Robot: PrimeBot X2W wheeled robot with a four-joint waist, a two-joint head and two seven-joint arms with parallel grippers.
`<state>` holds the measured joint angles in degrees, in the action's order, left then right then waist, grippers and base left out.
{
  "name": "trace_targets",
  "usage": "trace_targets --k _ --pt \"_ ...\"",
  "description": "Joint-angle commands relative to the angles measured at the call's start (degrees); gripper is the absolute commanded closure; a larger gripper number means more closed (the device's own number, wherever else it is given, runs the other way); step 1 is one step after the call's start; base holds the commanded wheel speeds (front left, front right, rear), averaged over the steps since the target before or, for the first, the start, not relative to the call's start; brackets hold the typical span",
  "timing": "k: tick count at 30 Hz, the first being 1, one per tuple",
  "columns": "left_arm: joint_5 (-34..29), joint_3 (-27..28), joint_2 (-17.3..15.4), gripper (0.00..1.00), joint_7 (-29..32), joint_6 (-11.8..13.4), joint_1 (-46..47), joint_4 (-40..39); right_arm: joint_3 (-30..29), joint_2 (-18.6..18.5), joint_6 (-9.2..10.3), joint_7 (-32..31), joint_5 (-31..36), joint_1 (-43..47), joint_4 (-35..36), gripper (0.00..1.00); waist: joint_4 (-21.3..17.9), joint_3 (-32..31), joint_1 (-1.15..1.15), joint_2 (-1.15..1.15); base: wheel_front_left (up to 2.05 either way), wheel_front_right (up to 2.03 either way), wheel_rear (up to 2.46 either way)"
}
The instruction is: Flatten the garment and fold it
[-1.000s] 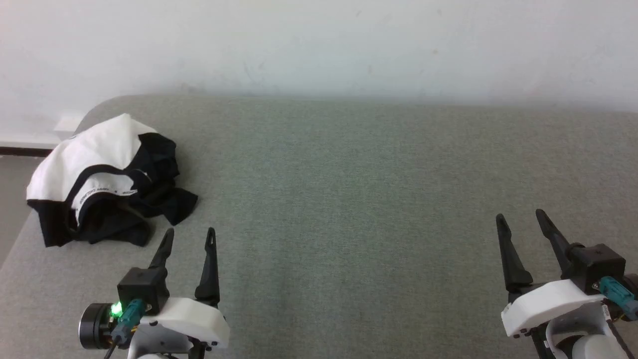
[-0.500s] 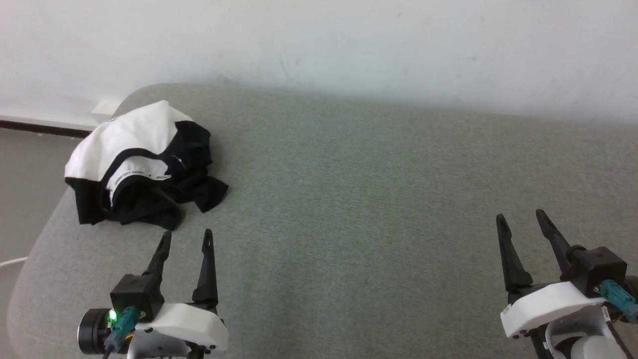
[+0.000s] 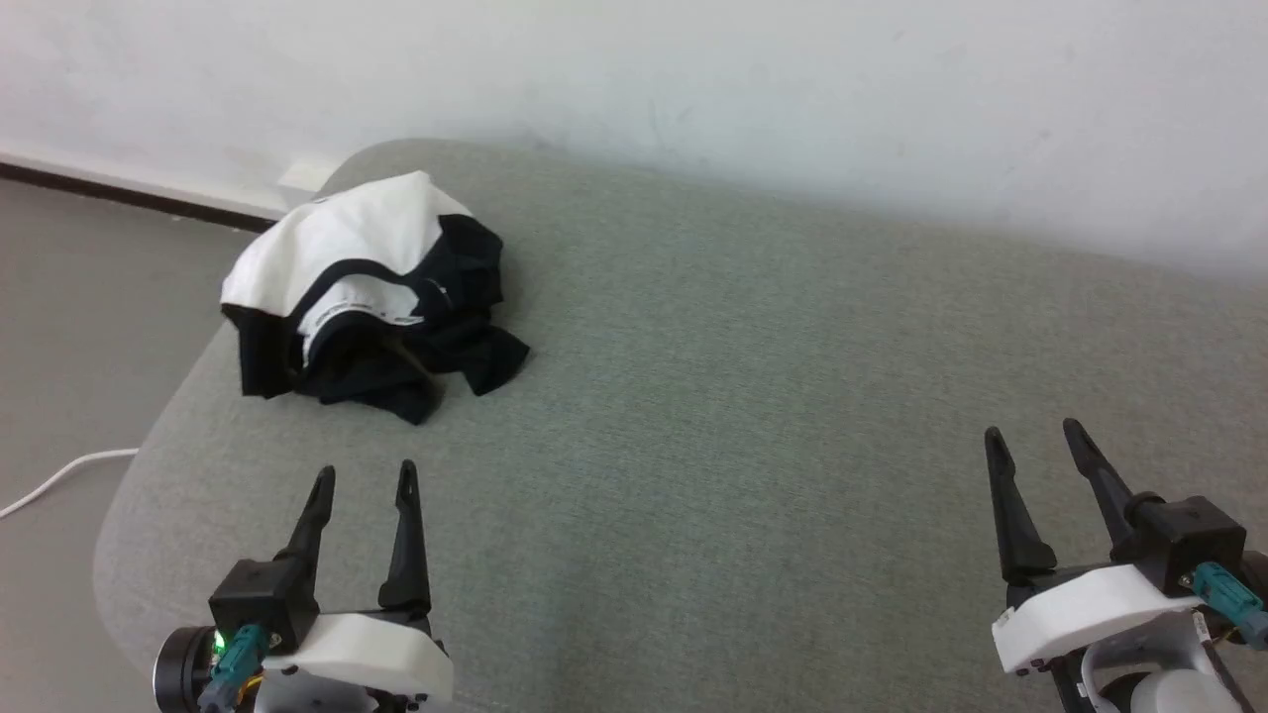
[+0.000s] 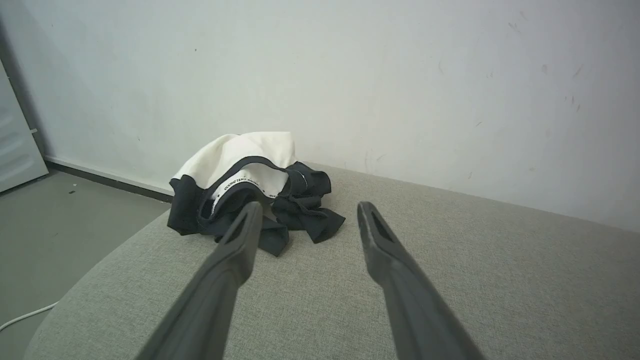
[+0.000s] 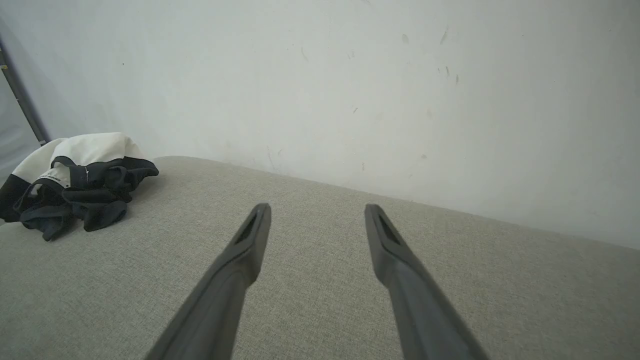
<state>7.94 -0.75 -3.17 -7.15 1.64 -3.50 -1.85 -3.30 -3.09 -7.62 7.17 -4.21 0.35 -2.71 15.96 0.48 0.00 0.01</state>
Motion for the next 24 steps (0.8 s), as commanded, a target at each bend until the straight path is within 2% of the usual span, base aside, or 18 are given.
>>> trace_targets --k 1,24 --pt "0.80 -0.13 0.15 0.00 -0.64 0.36 -0.97 -0.42 0.13 0.11 0.07 0.63 -0.64 0.74 -0.25 0.00 2.00 -0.07 0.00 -0.01 0.00 0.00 0.00" --pt "3.68 -0.59 0.20 0.00 -3.39 0.97 -2.92 -1.01 1.23 0.15 0.09 3.38 -2.35 0.42 -2.22 0.00 11.96 -0.35 0.00 -0.01 0.00 0.00 0.00"
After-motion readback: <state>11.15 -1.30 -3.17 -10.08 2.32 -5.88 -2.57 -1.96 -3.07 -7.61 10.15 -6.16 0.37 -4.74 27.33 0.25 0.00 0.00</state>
